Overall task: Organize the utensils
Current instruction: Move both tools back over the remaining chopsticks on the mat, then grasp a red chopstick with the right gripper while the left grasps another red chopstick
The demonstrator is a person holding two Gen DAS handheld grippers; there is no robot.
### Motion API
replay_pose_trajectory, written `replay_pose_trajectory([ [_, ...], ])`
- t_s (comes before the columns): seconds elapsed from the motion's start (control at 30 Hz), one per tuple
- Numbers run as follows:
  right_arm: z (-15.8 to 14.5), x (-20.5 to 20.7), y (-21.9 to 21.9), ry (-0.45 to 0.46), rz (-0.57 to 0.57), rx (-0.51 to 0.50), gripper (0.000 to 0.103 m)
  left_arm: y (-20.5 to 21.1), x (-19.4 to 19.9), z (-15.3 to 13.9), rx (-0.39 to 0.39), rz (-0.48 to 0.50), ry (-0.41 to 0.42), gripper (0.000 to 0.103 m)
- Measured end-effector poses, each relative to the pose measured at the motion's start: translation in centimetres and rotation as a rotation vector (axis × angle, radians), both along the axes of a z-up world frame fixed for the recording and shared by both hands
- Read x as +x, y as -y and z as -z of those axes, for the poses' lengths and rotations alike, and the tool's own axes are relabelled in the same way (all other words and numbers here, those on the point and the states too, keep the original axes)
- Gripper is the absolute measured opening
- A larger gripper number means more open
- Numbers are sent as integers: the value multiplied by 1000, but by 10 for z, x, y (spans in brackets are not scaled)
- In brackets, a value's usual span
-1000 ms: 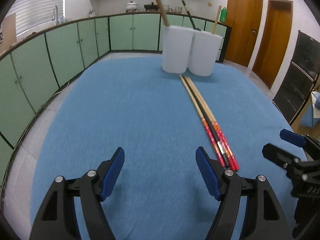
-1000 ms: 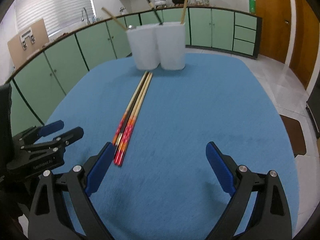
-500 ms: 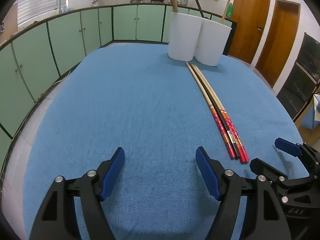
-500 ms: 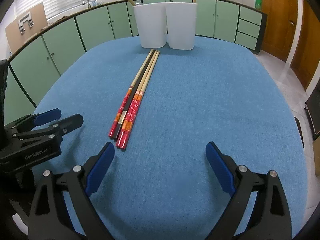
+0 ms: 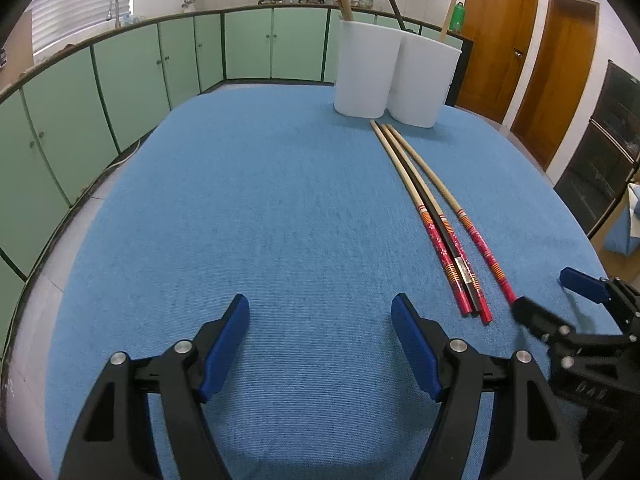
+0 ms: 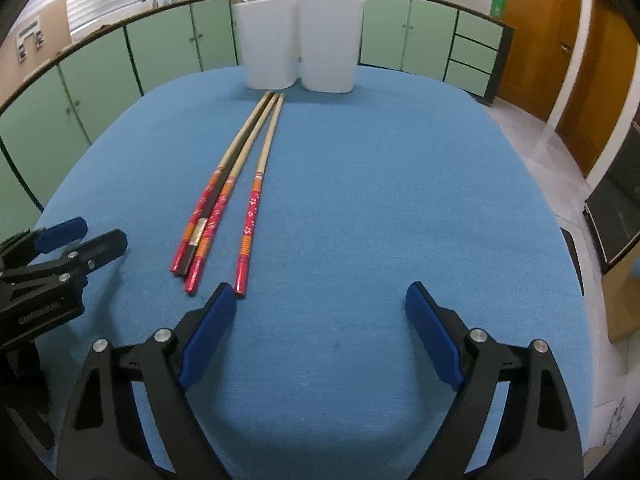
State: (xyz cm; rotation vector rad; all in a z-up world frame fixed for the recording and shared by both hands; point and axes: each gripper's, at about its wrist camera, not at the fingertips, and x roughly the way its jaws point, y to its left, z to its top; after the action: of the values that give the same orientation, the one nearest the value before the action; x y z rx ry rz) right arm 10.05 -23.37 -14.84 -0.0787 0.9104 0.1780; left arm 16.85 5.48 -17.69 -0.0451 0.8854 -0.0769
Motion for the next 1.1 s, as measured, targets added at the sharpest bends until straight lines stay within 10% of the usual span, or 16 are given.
replay_pose_trajectory([
  [1.1,-1,-3,-24,-4,-124,73,6,5,0,0,26,17,-2,72],
])
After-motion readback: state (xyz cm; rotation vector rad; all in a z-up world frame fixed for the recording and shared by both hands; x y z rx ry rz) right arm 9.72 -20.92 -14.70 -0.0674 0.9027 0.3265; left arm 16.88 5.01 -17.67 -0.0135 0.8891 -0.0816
